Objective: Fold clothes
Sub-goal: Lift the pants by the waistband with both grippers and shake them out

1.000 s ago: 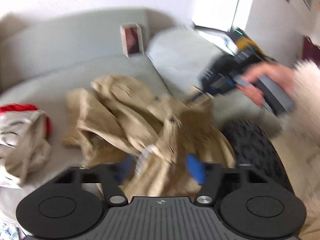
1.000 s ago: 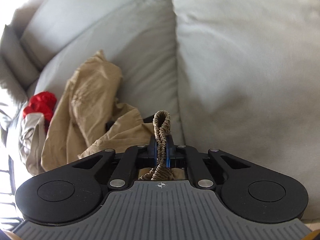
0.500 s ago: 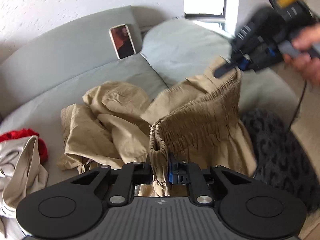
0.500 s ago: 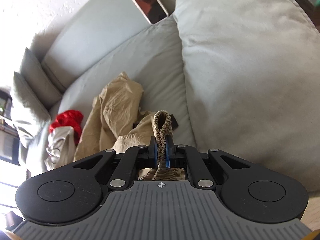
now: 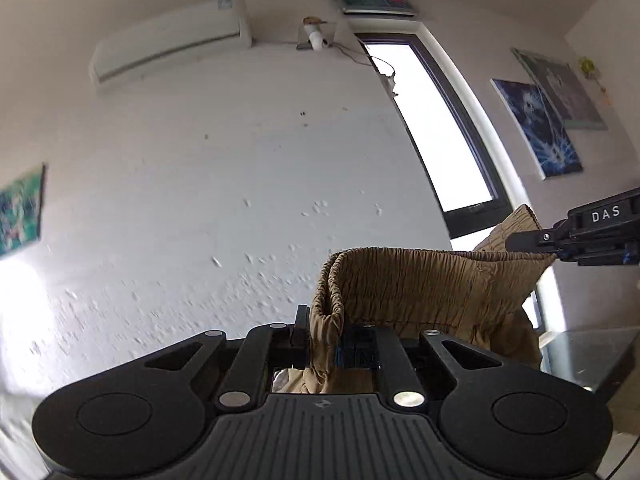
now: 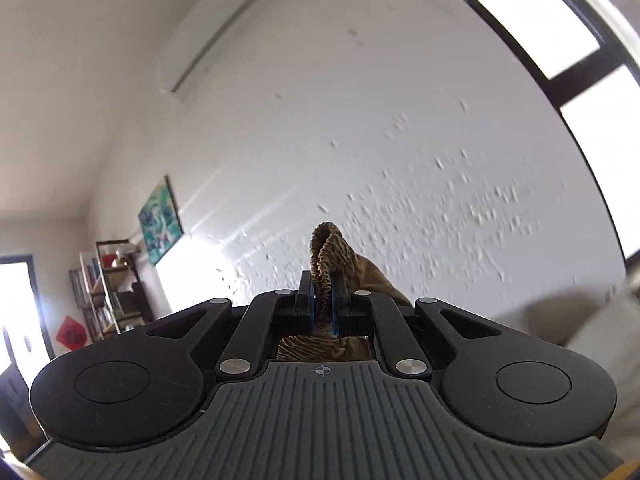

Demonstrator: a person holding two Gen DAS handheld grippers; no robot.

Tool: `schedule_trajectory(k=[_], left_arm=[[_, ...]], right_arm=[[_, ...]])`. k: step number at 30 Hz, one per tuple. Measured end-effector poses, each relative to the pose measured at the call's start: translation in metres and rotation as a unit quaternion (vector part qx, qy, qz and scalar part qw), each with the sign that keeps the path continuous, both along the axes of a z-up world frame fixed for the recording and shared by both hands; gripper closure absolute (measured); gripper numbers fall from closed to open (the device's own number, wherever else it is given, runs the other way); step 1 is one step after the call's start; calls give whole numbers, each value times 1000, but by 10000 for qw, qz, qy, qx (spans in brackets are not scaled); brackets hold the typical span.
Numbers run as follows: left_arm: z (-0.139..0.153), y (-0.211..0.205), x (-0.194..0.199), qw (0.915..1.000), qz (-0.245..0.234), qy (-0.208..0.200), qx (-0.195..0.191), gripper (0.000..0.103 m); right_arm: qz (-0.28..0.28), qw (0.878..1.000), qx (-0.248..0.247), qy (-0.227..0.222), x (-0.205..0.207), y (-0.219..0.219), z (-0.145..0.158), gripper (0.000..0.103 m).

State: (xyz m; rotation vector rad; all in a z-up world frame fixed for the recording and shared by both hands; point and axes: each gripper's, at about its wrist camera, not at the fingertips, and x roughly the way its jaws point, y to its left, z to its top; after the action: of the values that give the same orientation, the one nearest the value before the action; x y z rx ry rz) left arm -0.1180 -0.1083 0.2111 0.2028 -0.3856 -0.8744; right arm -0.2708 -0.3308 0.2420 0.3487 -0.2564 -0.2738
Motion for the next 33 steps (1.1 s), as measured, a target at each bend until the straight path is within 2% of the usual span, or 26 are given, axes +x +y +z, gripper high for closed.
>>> schedule_trajectory(k=[2, 5, 8, 9, 11, 13, 14, 16, 17, 19, 20, 22, 24, 26, 27, 28, 29, 30, 31, 33], left_arm=[[15, 13, 5, 9995, -241, 186, -21, 91], [30, 33, 14, 9963, -738, 437, -82, 90], [36, 34, 22, 9945, -904, 523, 22, 90], [35, 27, 32, 9934, -929, 666, 130, 89], [30, 5, 60, 9891, -942, 1058, 396, 89], [15, -37, 104, 9788, -786, 1679, 864, 89], [9, -58, 122, 9745, -676, 1860, 1055, 89], [-1, -93, 149, 9706, -442, 1963, 1319, 89], [-1, -105, 156, 9722, -362, 1872, 1361, 89], [13, -99, 148, 9847, -370, 1290, 1109, 89], [22, -93, 143, 9899, -389, 972, 954, 89], [25, -78, 123, 9951, -520, 331, 778, 89], [18, -61, 99, 9947, -702, -256, 699, 89], [-14, -49, 79, 9909, -880, -515, 878, 89], [-36, -45, 70, 9889, -942, -546, 1013, 89], [-62, -43, 66, 9870, -1027, -352, 1187, 89], [-91, -42, 63, 9838, -1129, 20, 1391, 89], [-123, -46, 65, 9769, -1225, 562, 1659, 89], [-159, -53, 71, 9636, -1311, 1237, 1973, 89], [-230, -64, 83, 9272, -1138, 2541, 2506, 89]], right_arm=[[222, 9995, 117, 206, 2, 8, 13, 96], [239, 9997, 24, -72, -14, 15, 30, 96], [248, 9995, -108, -161, -18, 21, 46, 96], [282, 9995, -35, -114, -13, 17, 49, 96], [295, 9993, 188, 143, 10, -1, 49, 96], [177, 9964, 512, 647, 58, -30, 41, 96], [112, 9927, 768, 920, 87, -50, 32, 96], [-42, 9839, 1188, 1336, 140, -91, 14, 96], [-194, 9834, 1150, 1391, 155, -100, 12, 96], [-421, 9876, 924, 1194, 168, -107, 17, 96], [-402, 9920, 788, 903, 162, -106, 26, 96], [-297, 9980, 462, 323, 135, -92, 44, 96], [-254, 9992, 279, 153, 111, -79, 42, 96], [-260, 9994, 165, 176, 88, -66, 27, 96], [-291, 9990, 149, 314, 78, -60, 9, 96], [-321, 9984, 132, 452, 69, -54, -8, 96], [-354, 9968, 194, 684, 61, -49, -30, 96], [-390, 9935, 343, 1016, 56, -46, -57, 96], [-410, 9871, 563, 1443, 53, -46, -91, 96], [-378, 9592, 1355, 2453, 57, -58, -167, 96]])
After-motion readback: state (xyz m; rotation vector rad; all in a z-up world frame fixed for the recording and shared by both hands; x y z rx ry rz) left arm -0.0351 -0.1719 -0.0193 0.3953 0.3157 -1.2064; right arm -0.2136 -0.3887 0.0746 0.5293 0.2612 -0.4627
